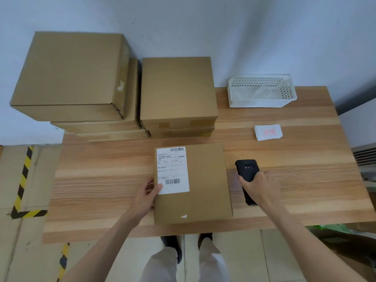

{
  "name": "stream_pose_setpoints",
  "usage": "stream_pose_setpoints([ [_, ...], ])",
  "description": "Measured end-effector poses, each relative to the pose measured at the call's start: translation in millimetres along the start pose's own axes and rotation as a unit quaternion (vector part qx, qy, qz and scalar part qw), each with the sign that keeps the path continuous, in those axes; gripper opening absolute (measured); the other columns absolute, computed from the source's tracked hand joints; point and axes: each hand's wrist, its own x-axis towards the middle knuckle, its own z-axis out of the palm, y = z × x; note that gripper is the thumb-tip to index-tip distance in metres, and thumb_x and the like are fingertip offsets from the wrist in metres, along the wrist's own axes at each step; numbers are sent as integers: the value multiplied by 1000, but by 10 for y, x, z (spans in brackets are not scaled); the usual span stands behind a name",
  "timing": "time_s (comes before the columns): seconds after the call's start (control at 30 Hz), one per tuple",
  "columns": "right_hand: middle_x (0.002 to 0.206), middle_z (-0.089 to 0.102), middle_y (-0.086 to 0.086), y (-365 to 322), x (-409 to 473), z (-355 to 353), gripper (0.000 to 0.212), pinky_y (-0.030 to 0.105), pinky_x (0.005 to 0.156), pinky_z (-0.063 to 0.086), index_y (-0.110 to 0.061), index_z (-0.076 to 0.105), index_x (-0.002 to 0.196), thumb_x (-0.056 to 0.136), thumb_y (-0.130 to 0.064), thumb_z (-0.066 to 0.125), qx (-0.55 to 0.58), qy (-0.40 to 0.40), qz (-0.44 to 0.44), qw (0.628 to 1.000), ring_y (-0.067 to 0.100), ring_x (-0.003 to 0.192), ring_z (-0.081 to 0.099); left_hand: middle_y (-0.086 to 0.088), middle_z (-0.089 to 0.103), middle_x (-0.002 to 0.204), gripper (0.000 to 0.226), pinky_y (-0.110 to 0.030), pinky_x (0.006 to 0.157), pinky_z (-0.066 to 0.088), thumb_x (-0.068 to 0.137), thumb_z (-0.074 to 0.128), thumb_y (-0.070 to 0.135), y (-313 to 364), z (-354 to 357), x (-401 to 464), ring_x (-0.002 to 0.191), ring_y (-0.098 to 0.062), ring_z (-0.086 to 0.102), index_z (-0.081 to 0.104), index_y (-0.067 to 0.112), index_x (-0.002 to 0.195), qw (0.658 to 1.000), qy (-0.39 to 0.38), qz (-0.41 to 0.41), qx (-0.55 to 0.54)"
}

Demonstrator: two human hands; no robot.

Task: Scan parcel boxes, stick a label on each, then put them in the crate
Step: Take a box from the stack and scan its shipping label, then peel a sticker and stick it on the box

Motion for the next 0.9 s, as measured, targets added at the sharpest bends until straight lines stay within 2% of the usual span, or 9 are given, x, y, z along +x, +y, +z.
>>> stream_pose_setpoints([
  [0.1,68,44,3,98,124,202,57,34,55,52,-4,58,80,81,-61,65,-8,-15,-11,1000,23,67,54,7,68,124,42,-25,65,57,97,65,39,-15,11,0,109,-10,65,57,29,137,1000,17,-1,5],
  [0.3,80,54,8,150,252,423,64,33,57,48,-5,58,87,83,-68,60,-76,-41,-31,996,23,70,56,7,71,120,37,-40,64,61,97,66,35,-104,19,101,110,-16,67,62,27,133,998,60,3,14],
  [0.37,78,53,6,159,264,420,64,30,55,44,-6,58,87,84,-71,56,-110,-37,-34,993,21,68,55,7,74,116,29,-47,74,61,99,64,32,-142,30,161,110,-19,67,67,23,126,997,82,0,9],
  [0.43,80,51,5,172,276,401,66,29,55,45,-7,58,91,85,-73,52,-130,-44,-32,990,20,68,53,4,76,110,22,-46,84,57,100,63,27,-158,39,218,111,-23,68,70,17,118,995,100,1,2],
  [0.47,81,53,5,180,288,396,68,29,55,45,-7,59,92,85,-75,51,-140,-48,-35,988,20,68,54,3,76,108,20,-44,83,56,99,64,25,-156,41,242,110,-26,68,71,15,115,994,111,4,5],
  [0.57,83,60,6,197,365,318,75,30,56,47,-9,62,86,84,-81,45,-146,-56,-42,987,22,73,62,0,70,105,26,-45,73,57,97,66,33,-14,92,242,99,-27,67,64,15,117,980,180,48,66],
  [0.67,93,62,8,261,544,162,71,34,65,47,-8,65,91,88,-77,46,-103,-43,-36,993,28,86,64,2,61,99,31,-46,76,51,96,65,38,322,217,281,82,-23,60,56,19,118,942,256,118,180],
  [0.77,108,61,12,354,796,-15,61,39,74,46,-5,64,104,95,-63,51,-70,-29,-39,996,32,100,60,5,59,94,18,-34,70,41,98,62,34,795,621,386,80,-20,56,54,23,110,925,238,178,238],
  [0.9,115,60,14,498,1178,-233,50,40,80,46,-4,64,109,98,-52,55,-33,-27,-32,999,33,106,58,10,59,85,8,-19,67,40,97,64,27,1325,1502,598,78,-4,56,58,23,94,922,139,265,246],
])
